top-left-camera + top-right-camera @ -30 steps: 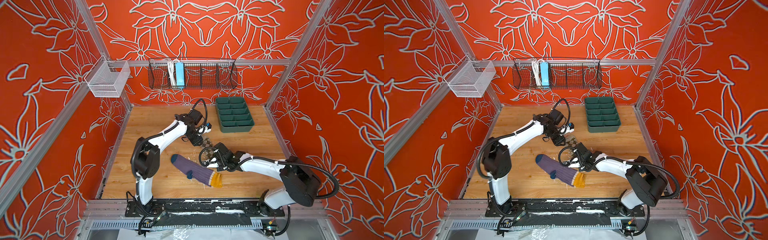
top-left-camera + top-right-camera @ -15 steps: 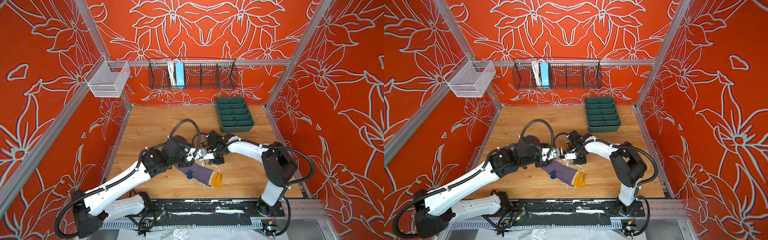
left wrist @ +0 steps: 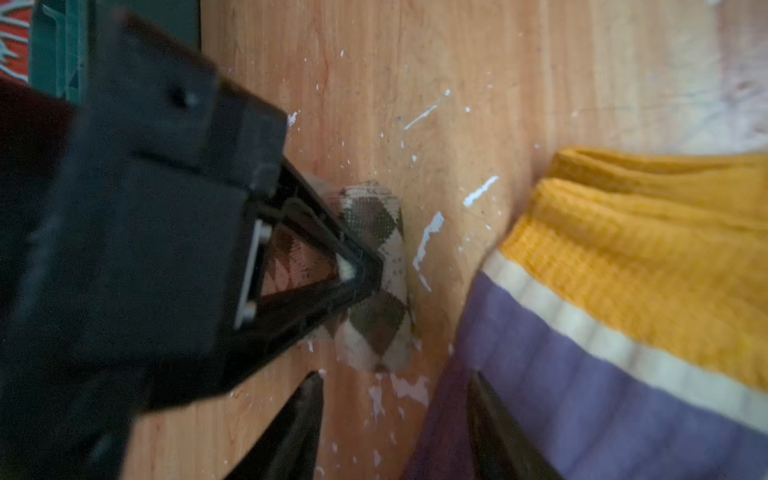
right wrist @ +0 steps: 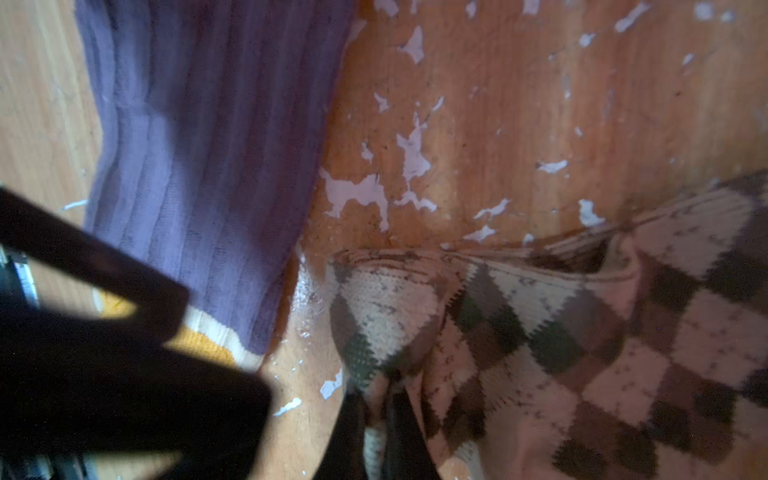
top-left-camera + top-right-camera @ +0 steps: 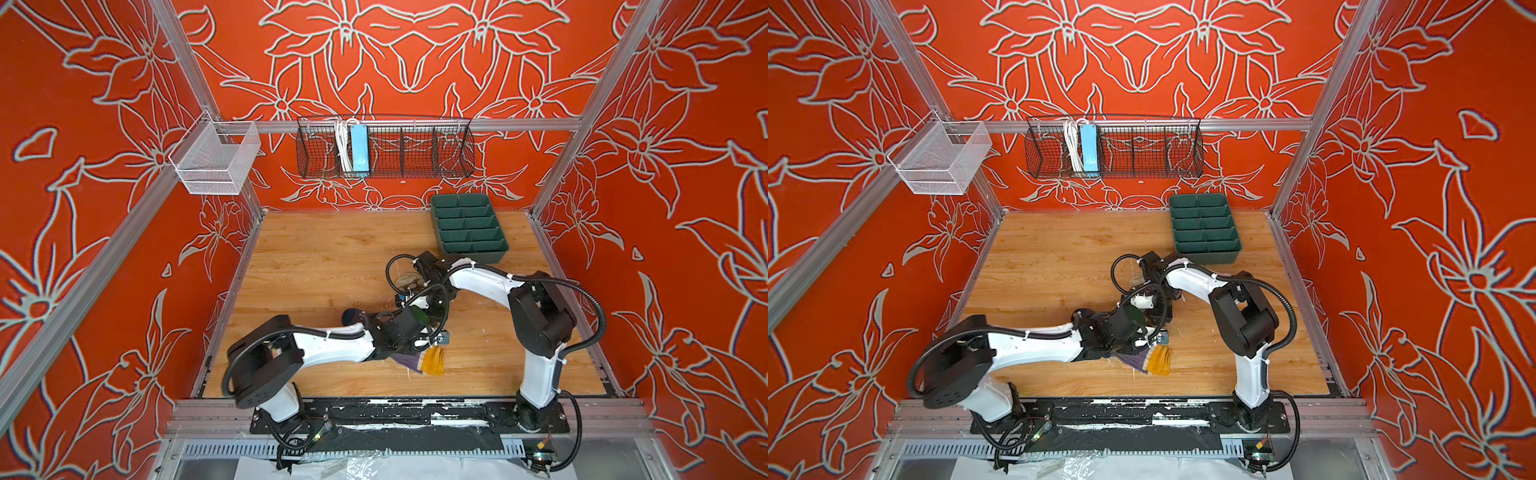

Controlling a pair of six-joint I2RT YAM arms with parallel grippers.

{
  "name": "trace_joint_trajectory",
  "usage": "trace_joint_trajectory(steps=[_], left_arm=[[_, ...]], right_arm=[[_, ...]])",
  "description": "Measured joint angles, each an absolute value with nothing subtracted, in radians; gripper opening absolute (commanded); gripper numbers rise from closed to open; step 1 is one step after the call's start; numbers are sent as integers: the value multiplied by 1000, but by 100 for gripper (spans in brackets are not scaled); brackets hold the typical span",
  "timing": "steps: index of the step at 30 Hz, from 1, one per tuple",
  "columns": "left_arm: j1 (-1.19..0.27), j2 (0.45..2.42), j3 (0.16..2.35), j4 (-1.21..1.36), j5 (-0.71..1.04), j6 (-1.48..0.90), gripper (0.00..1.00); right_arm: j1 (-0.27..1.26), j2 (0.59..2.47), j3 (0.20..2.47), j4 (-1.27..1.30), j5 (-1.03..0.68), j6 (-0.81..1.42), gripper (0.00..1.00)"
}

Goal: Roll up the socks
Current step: 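Roll the argyle cuff over toward the toe with both grippers, then release the argyle roll with the right gripper and raise it away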

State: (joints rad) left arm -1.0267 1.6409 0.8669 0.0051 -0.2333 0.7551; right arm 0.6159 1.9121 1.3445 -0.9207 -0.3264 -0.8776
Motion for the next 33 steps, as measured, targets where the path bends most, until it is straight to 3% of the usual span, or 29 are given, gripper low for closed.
trace_joint_trajectory(steps=[12, 15, 18, 21, 26, 33], left_arm=[[-1028, 1820, 925, 125, -346, 665, 50], [-1031, 1843, 931, 153, -358, 658, 33], [-1036, 1867, 939, 166, -379, 666, 9], [-1038, 1872, 958, 137, -385, 667, 0], [-1032, 1873, 984, 83, -371, 649, 0], [-1002, 1863, 1006, 29, -298, 611, 0]], right_arm=[[581, 1912, 1345, -936, -336, -876, 0], [577, 1912, 1345, -934, -336, -878, 0], [578, 1911, 1345, -937, -331, -877, 1], [578, 1909, 1344, -939, -325, -877, 3], [575, 1886, 1326, -925, -326, -858, 25], [551, 1779, 1299, -879, -346, -790, 48]])
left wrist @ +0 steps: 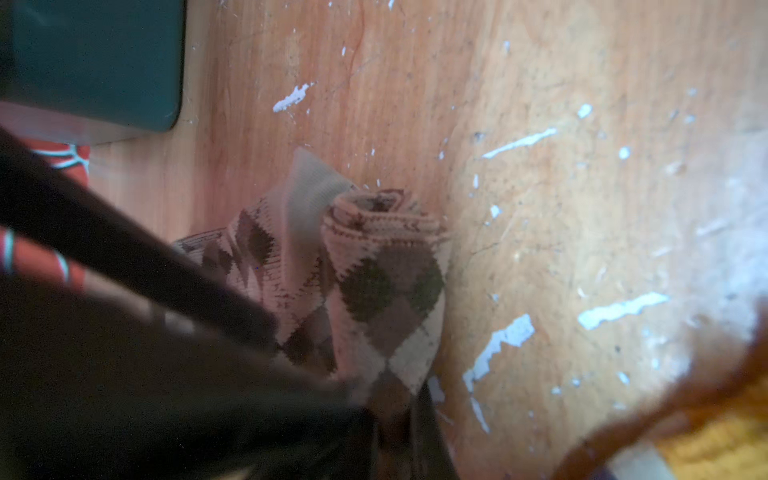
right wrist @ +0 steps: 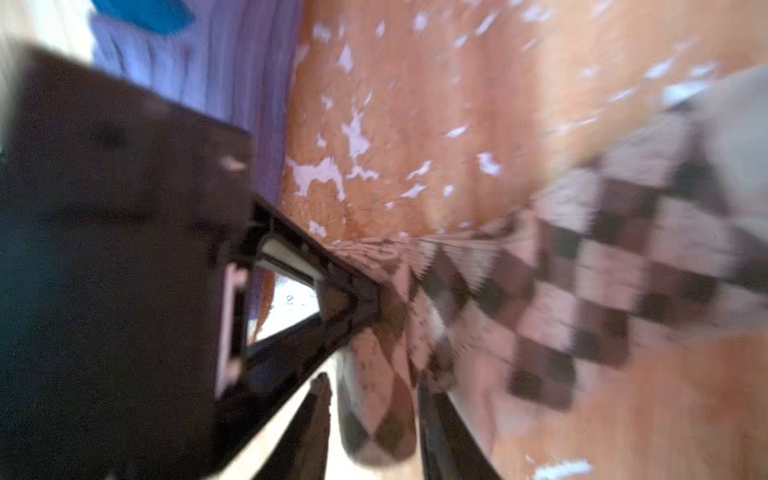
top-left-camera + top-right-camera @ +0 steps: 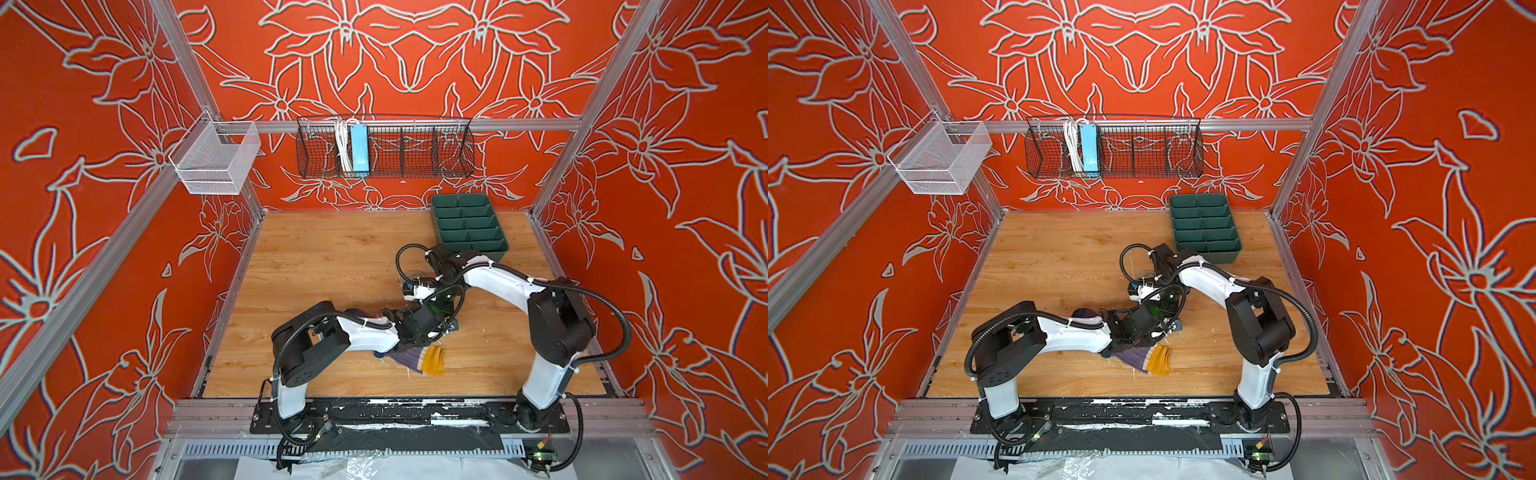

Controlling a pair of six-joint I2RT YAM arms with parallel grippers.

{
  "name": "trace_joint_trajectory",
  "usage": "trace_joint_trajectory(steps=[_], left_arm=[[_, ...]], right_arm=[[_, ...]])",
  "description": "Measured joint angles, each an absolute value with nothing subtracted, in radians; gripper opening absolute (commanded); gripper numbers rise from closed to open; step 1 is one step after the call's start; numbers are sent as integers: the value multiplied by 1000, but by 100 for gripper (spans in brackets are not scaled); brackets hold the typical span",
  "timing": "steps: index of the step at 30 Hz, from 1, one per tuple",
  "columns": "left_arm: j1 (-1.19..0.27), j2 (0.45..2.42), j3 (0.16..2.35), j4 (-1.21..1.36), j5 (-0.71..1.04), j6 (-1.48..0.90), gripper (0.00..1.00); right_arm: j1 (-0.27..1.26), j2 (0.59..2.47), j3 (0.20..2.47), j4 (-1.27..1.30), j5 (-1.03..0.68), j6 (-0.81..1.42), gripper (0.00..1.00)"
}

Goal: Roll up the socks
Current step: 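Release the argyle roll with the right gripper and raise it away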

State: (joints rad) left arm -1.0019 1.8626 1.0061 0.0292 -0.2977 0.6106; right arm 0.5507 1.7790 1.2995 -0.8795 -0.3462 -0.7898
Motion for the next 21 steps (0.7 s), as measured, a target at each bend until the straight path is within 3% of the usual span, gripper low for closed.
trace_joint_trajectory(steps=[8, 16, 21], left_arm=[[-959, 1861, 1062, -74, -197, 595, 0], [-877, 1888, 1169, -235, -68, 568, 0], [-830, 1949, 1302, -394, 56, 572, 0]], right_arm=[[462, 1607, 1203, -772, -337, -646, 51], [249, 1420, 1107, -599, -183, -404, 53], [205, 1253, 1030, -506, -75, -326, 53]])
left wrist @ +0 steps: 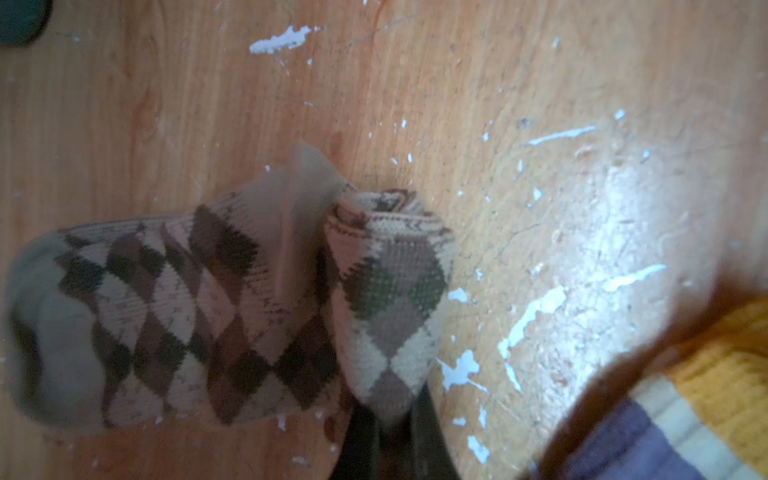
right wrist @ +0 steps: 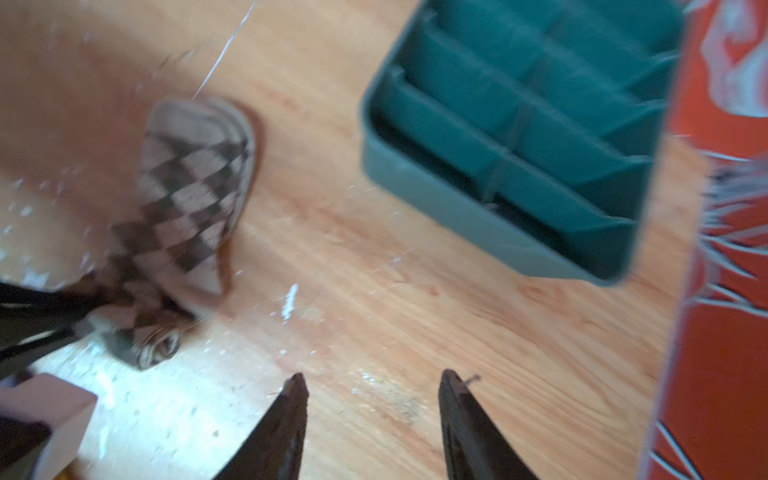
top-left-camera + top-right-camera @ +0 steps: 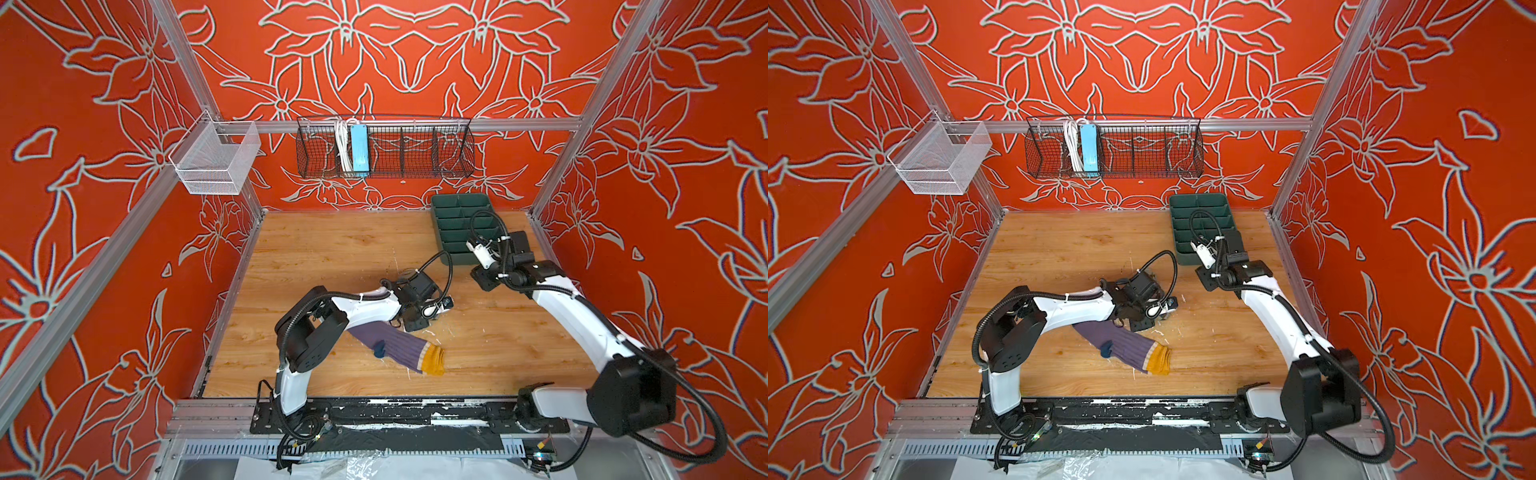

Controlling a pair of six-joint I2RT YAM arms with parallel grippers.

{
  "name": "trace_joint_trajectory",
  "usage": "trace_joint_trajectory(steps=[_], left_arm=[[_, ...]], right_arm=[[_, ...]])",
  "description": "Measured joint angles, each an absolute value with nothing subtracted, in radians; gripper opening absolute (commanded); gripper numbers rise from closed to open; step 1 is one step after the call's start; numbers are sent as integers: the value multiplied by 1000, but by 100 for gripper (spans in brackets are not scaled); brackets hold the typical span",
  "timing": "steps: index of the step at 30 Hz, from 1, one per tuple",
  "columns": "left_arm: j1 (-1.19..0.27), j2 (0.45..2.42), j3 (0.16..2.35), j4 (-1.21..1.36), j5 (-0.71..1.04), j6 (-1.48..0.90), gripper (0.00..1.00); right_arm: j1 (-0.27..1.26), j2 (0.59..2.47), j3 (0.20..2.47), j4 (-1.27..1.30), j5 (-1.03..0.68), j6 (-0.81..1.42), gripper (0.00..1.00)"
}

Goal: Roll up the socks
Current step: 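Release the argyle roll with the right gripper and raise it away, then lower the right gripper and pinch the rolled cuff next to the left gripper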

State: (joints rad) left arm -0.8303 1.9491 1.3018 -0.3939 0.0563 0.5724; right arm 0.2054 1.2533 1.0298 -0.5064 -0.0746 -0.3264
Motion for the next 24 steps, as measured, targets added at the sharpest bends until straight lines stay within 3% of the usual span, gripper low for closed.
trace_joint_trajectory(steps=[4, 8, 10, 14, 20, 24], left_arm=[[-779, 2017, 1431, -546, 184, 585, 0], [-724, 2105, 1575, -707, 315, 601, 0], [-702, 2143, 1632, -776, 364, 608, 0], [-671, 2199, 1718, -881, 438, 613, 0], [-643, 2308, 1881, -1052, 506, 608, 0], [-630, 2346, 1932, -1118, 545, 603, 0]], right_arm=[[205, 1073, 964, -493, -85, -347, 50], [234, 869, 908, -556, -219, -485, 52], [295, 778, 870, -603, -282, -586, 58], [467, 664, 755, -647, -310, -768, 59], [678, 842, 656, -522, -207, -928, 58], [703, 1031, 640, -356, -179, -958, 59]])
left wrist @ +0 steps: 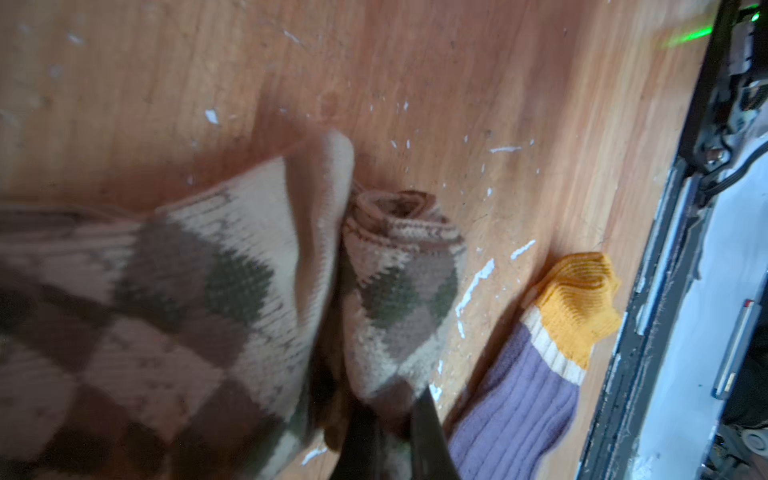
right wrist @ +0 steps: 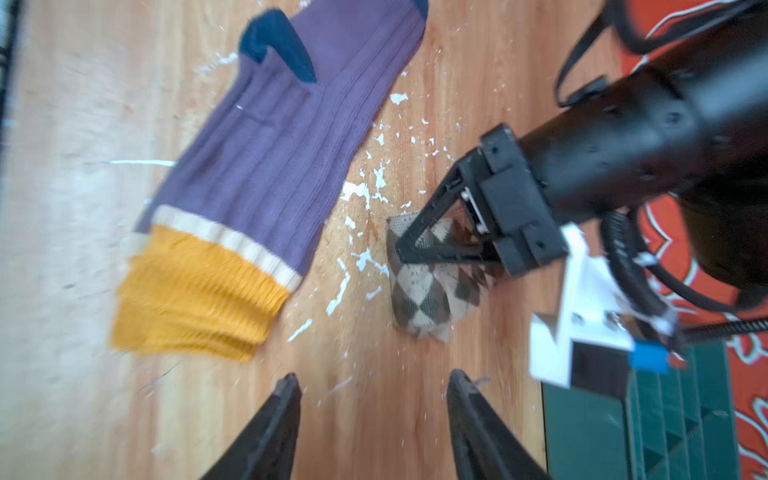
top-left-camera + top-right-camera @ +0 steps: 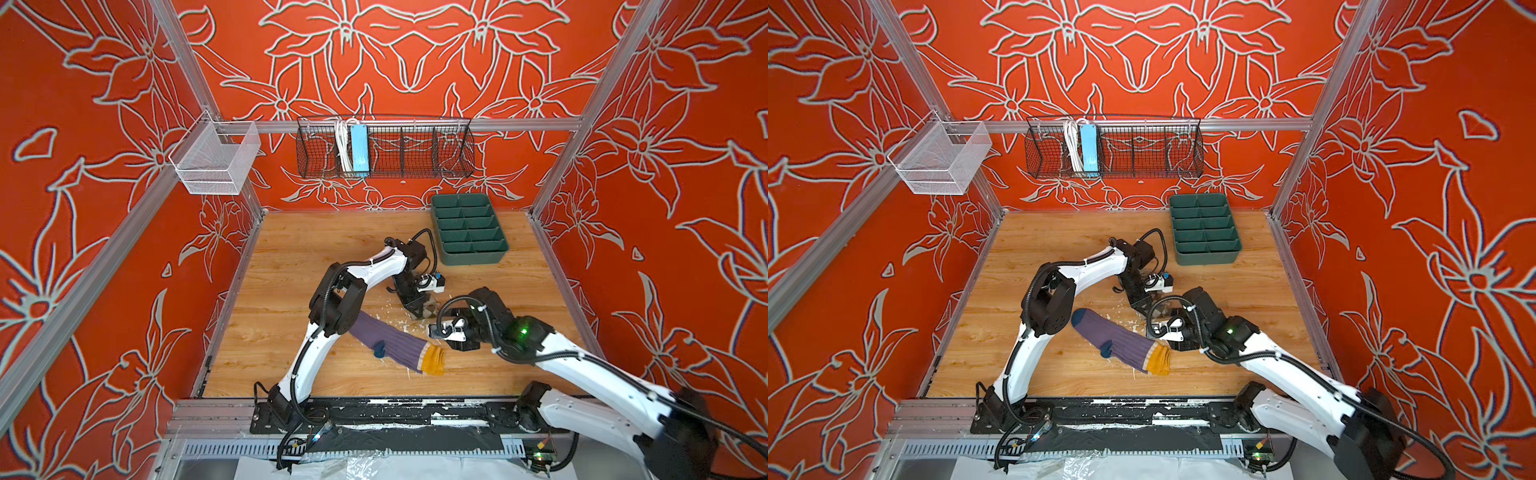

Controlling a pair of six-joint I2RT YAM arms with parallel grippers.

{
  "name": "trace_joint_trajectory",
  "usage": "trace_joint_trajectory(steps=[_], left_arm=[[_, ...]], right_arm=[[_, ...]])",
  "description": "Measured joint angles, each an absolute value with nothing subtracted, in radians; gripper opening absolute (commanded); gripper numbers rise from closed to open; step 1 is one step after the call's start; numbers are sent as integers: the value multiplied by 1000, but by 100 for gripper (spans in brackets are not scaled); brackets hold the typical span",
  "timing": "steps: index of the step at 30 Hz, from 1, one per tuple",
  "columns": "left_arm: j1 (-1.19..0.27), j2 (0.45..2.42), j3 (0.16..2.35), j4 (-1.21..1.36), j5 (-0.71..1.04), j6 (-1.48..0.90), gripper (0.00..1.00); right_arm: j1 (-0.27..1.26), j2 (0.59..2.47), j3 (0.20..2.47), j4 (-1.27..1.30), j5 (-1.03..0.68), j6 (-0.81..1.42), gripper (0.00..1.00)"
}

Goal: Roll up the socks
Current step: 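Lower the right gripper and pinch the rolled cuff next to the left gripper, then roll the argyle cuff farther toward the toe with both grippers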

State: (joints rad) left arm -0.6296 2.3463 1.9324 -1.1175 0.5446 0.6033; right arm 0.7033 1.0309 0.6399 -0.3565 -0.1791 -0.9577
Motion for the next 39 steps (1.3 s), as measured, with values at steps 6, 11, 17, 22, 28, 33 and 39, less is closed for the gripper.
trace_joint_trajectory(steps=[6, 11, 17, 22, 28, 33, 39], left_arm=[[-628, 2352, 1934, -1150, 564, 602, 0], [-628, 2353, 1935, -1157, 570, 602, 0], [-628, 2353, 1935, -1160, 572, 602, 0], [-628, 2353, 1931, -1159, 579, 602, 5], [-627, 2326, 1883, -1127, 582, 599, 19], [-627, 2255, 1789, -1071, 580, 580, 41], [-578, 2063, 1595, -985, 569, 554, 44]], right_arm=[[703, 1240, 638, -130, -160, -1001, 58], [703, 1374, 638, -21, -117, -1039, 58], [703, 1475, 641, 57, -78, -1058, 52], [703, 1521, 663, 49, -64, -1060, 33], [703, 1518, 706, -50, -79, -1020, 0], [704, 1487, 725, -141, -98, -968, 0], [705, 1458, 725, -232, -114, -908, 0]])
